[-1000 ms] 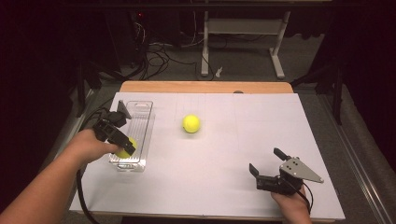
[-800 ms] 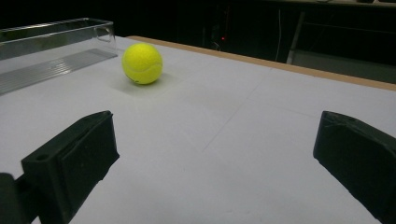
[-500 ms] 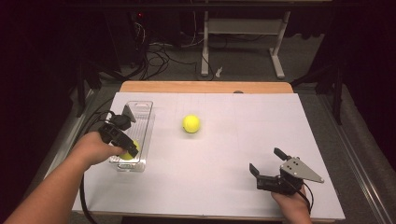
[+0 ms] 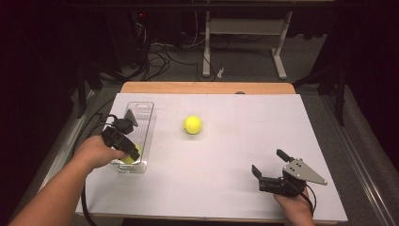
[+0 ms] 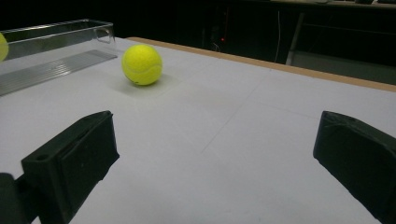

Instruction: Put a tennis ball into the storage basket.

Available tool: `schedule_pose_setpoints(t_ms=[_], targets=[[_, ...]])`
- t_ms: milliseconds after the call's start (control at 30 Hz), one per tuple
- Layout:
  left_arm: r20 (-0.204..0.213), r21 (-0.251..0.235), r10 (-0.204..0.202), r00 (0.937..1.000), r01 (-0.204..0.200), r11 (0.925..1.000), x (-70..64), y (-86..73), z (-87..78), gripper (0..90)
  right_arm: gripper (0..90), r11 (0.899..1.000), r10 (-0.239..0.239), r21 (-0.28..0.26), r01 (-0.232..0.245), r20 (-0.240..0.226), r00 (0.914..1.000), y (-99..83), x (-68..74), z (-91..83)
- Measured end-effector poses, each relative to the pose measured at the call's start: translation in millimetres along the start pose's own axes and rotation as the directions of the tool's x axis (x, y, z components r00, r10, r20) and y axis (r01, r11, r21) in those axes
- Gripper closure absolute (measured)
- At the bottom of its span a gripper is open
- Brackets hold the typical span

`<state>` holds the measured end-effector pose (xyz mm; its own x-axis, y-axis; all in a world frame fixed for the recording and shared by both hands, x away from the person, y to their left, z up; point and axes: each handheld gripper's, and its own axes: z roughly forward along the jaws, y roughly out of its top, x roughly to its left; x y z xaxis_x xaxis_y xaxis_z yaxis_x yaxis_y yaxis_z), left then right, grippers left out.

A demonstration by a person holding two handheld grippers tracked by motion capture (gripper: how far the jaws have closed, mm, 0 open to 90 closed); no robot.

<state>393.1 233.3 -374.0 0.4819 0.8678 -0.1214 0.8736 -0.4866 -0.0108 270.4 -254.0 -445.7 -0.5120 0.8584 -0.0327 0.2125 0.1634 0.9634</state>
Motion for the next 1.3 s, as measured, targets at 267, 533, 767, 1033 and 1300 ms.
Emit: schedule_pose_setpoints(t_ms=[267, 533, 767, 1033, 1300], targets=[[0.003, -0.019, -0.002, 1.0000, 0.002, 0.9998, 0.5, -1.7, -1.5, 26.2, 0.3, 1.000, 0.000, -0.003, 0.000, 0.001, 1.0000, 0.3, 0.6, -1.1], [0.006, -0.025, 0.004, 1.0000, -0.004, 0.9997, -1.4, -2.6, -4.9, 26.1, 0.3, 1.000, 0.004, -0.003, -0.004, 0.001, 1.0000, 0.3, -0.4, -1.0], [0.030, -0.046, 0.003, 0.9995, -0.001, 0.9989, -2.3, -5.0, -14.1, 20.2, 0.3, 1.000, 0.005, -0.003, -0.005, 0.001, 1.0000, 0.3, -0.6, -0.9], [0.058, -0.079, 0.031, 0.9978, -0.027, 0.9965, -10.7, -4.8, -32.4, 1.0, 0.3, 1.000, 0.005, -0.005, -0.005, 0.001, 1.0000, 0.7, -0.2, -1.2], [0.068, -0.066, 0.030, 0.9973, -0.026, 0.9975, -13.4, -3.3, -30.3, 0.7, 0.3, 1.000, 0.005, -0.007, -0.005, 0.002, 1.0000, 0.6, -1.0, -1.8]])
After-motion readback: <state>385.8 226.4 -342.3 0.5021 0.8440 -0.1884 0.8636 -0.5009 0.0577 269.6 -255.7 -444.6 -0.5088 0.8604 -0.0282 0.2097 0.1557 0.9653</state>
